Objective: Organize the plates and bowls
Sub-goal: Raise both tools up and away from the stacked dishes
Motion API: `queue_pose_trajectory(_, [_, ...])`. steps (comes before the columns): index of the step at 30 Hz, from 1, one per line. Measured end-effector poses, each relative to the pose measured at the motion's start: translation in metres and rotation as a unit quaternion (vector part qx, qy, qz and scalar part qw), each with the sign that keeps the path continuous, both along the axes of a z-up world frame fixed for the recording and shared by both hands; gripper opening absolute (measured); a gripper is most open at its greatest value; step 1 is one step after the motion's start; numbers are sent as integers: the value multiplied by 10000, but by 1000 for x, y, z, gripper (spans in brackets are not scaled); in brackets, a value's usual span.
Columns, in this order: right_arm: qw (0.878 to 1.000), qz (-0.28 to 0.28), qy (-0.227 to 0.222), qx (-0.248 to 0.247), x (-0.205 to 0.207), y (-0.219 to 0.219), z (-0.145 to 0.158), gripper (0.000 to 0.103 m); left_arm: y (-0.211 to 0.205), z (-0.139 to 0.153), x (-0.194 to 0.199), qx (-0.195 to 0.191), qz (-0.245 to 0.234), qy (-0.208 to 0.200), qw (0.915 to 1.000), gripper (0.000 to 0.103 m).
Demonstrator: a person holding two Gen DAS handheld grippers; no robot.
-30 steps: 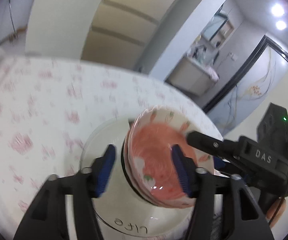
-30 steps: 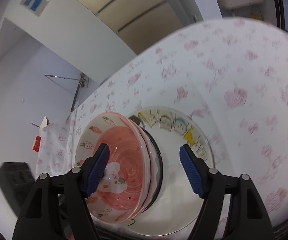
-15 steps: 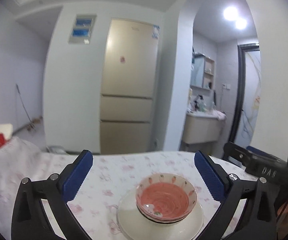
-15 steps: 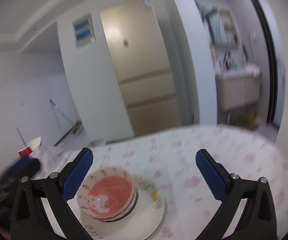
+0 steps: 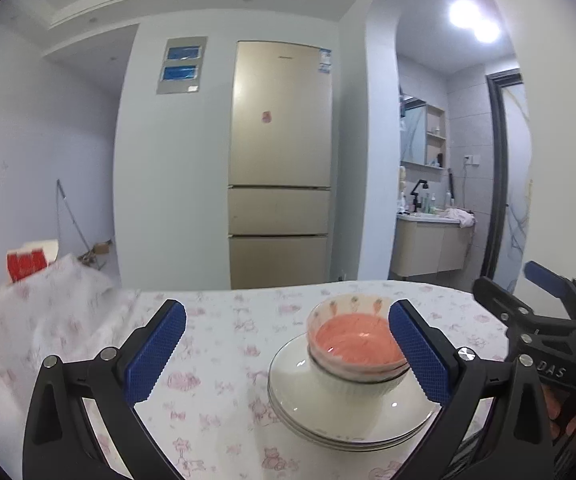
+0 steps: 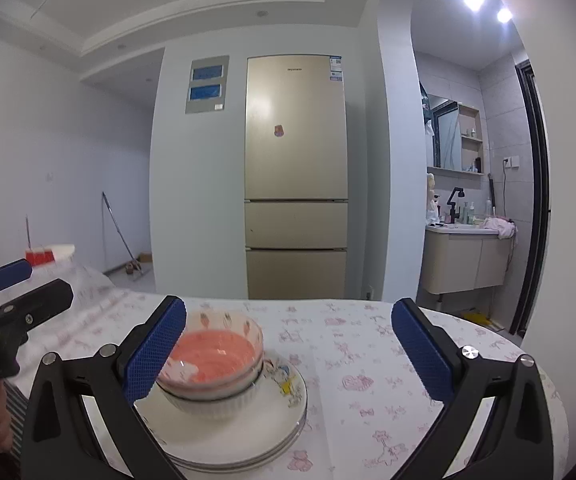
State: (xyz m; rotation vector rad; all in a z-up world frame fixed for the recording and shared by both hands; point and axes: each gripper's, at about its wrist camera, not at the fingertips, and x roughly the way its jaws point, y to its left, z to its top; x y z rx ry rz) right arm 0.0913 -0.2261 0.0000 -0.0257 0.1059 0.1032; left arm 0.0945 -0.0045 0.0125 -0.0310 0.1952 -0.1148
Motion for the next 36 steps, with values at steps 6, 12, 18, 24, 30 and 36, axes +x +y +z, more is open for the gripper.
queue_pose_trajectory(6, [9999,-56,64,-112,2,2,-22,103,-14,-19,-2,323,-131,-86,9994,103])
queue_pose_trajectory(12, [9998,-87,25,189,-4,-11,-24,103,-17,-19,-6,421,-7,-216,9989,103])
queue_pose_trajectory(18, [9997,-83,53,220,-5,-12,-24,103,-16,-22,-5,434,23,-167,9989,103])
queue_pose_trajectory(24, [9998,-78,44,151,-6,-7,-23,103,-12,-22,-5,380,56,-145,9992,103])
queue_pose_trajectory(30, [9996,-65,120,229,-3,-11,-23,103,-11,-22,-6,407,165,-192,9989,103])
queue_pose_trajectory(36, [9996,-88,94,242,-5,-11,-24,103,-8,-23,-1,328,145,-73,9993,103])
